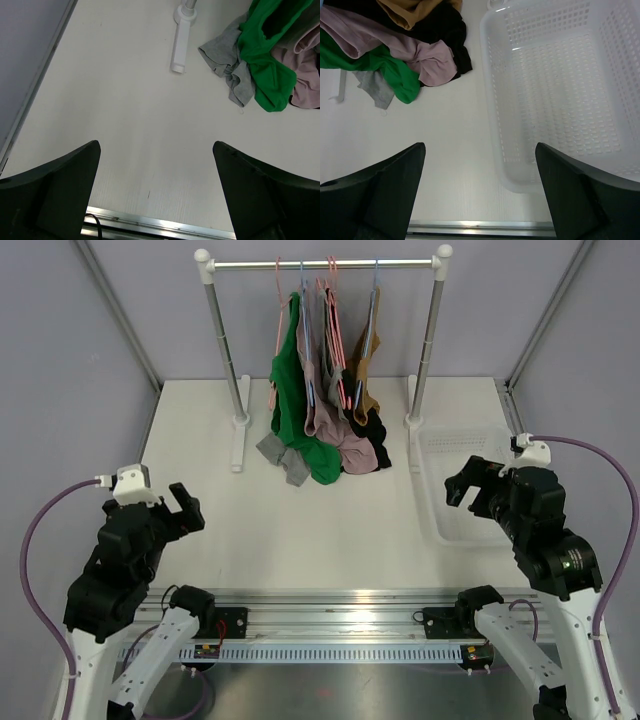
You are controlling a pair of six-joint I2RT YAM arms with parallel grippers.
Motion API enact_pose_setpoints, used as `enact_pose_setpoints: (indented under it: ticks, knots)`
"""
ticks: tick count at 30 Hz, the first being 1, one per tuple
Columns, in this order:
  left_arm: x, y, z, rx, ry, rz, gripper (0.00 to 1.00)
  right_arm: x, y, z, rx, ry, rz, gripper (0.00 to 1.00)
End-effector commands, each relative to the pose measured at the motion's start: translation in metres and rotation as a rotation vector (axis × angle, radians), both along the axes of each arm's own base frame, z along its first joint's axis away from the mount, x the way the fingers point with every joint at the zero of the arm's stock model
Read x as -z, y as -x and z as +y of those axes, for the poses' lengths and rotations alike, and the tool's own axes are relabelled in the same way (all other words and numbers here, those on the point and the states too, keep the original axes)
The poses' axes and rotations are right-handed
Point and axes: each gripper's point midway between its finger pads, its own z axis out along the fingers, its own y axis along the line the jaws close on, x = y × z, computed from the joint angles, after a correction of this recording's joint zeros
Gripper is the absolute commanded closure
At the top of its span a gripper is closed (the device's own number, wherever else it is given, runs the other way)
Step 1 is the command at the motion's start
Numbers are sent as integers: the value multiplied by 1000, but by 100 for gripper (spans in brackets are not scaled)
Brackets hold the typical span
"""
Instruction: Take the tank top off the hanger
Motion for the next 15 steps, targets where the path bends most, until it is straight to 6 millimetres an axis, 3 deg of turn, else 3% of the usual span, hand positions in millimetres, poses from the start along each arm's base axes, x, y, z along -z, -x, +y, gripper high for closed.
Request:
enact_pose_setpoints:
  ticks: [1,4,7,10,12,13,15]
  knots:
    - [-7,-13,-13,38,46,-40,1,2,-14,3,7,5,5,1]
    - [-8,-21,-25,81,70,-38,1,9,-18,-1,47,-1,29,1]
    - [-19,-32,-38,120,98,-41,1,5,-17,11,-9,-49,-9,1]
    - [-45,-44,-46,143,125,-84,1,-1,-15,25,-74,-107,-53,0]
    - [-54,-60,-54,154,125,-72,1,-6,-13,36,-129,-134,-66,1]
    - [-75,-64,-55,158,135,-111,1,-7,-14,39,-141,-148,-69,0]
    - [-85,-86,-62,156,131,-101,1,-10,-12,45,-174,-167,-73,0]
